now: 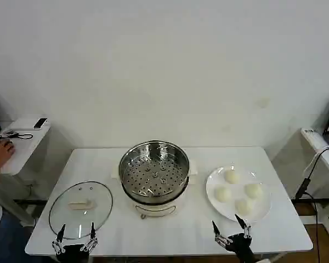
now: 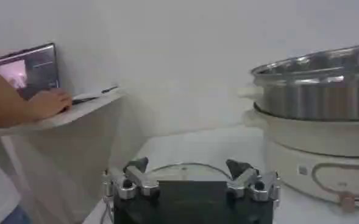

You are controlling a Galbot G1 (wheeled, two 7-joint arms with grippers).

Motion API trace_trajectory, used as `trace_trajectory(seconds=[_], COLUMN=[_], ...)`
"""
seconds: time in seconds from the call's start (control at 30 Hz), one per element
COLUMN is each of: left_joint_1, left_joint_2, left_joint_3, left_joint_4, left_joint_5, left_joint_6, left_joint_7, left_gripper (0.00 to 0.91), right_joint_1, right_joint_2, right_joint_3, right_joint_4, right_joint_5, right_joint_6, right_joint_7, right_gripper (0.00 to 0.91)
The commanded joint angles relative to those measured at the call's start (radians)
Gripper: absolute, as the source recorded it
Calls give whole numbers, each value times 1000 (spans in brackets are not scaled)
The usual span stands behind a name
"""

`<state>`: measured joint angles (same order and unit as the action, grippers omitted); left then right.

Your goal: Take steamed baozi put them in steamer then cover it.

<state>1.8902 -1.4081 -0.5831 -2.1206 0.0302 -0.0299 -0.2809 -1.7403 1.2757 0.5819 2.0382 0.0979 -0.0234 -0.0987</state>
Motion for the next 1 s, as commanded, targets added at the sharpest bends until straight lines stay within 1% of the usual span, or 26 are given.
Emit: trace_trajectory(seconds=[0.03, 0.07, 0.13, 0.17, 0.2, 0.23, 0.27, 0.3, 0.33, 0.37, 0.4, 0.43, 0.47, 0.53, 0.57, 0.63, 0.7, 0.73, 0.77, 0.8, 0.83, 0.87, 0.93, 0.97, 1.0], left_joint_1=[3, 1, -8, -12, -17, -18, -16, -12, -10, -9, -9, -10, -10, -10, -9, -6, -7, -8, -8, -8, -8, -8, -8, -7, -8], left_joint_2=[5, 5, 4, 2, 1, 0, -1, 0, 0, 0, -1, -2, -4, -5, -6, -5, -6, -8, -10, -10, -11, -13, -15, -16, -18], left_joint_3=[12, 11, 2, 1, -1, -4, -7, -7, -7, -7, -7, -7, -7, -6, -6, -6, -6, -7, -7, -7, -6, -6, -5, -6, -6], left_joint_4=[-63, -64, -63, -62, -59, -59, -60, -61, -63, -64, -63, -62, -63, -71, -76, -89, -96, -100, -101, -102, -101, -100, -100, -100, -101], left_joint_5=[47, 51, 58, 62, 62, 67, 80, 86, 91, 99, 107, 113, 116, 124, 127, 134, 142, 145, 146, 145, 145, 145, 146, 148, 149], left_joint_6=[164, 163, 166, 165, 161, 160, 160, 158, 157, 157, 156, 153, 152, 152, 152, 152, 152, 152, 152, 151, 149, 146, 144, 141, 141], left_joint_7=[-56, -45, -11, 3, -1, 0, 10, 17, 23, 30, 36, 40, 42, 43, 43, 48, 51, 50, 50, 50, 49, 49, 48, 48, 47], left_gripper=[907, 907, 907, 907, 907, 907, 907, 907, 907, 907, 907, 907, 907, 907, 907, 907, 907, 907, 907, 907, 907, 907, 907, 907, 907], right_joint_1=[117, 131, 187, 194, 220, 250, 277, 290, 317, 355, 380, 415, 468, 534, 583, 677, 766, 811, 895, 943, 1040, 1102, 1229, 1290, 1367], right_joint_2=[-103, -119, -202, -202, -276, -321, -363, -381, -413, -454, -473, -511, -564, -624, -668, -734, -783, -791, -808, -813, -821, -821, -814, -806, -785], right_joint_3=[90, 101, 149, 151, 171, 181, 186, 187, 185, 173, 162, 143, 123, 86, 40, -43, -150, -182, -278, -311, -421, -474, -620, -706, -795], right_joint_4=[-9, -14, -35, -38, -59, -78, -94, -104, -122, -153, -157, -201, -226, -266, -294, -327, -357, -371, -398, -414, -448, -478, -552, -584, -625], right_joint_5=[-117, -129, -154, -155, -155, -164, -174, -180, -185, -202, -211, -244, -270, -311, -343, -388, -402, -407, -422, -427, -441, -457, -469, -470, -476], right_joint_6=[-98, -108, -160, -160, -198, -222, -243, -247, -275, -296, -299, -309, -309, -314, -312, -291, -283, -281, -275, -268, -249, -233, -208, -193, -161], right_joint_7=[-26, -31, -69, -73, -105, -145, -175, -191, -220, -277, -296, -335, -388, -437, -489, -554, -612, -630, -663, -684, -715, -735, -782, -796, -828], right_gripper=[907, 907, 907, 907, 907, 907, 907, 907, 907, 907, 907, 907, 907, 907, 907, 907, 907, 907, 907, 907, 907, 907, 907, 907, 907])
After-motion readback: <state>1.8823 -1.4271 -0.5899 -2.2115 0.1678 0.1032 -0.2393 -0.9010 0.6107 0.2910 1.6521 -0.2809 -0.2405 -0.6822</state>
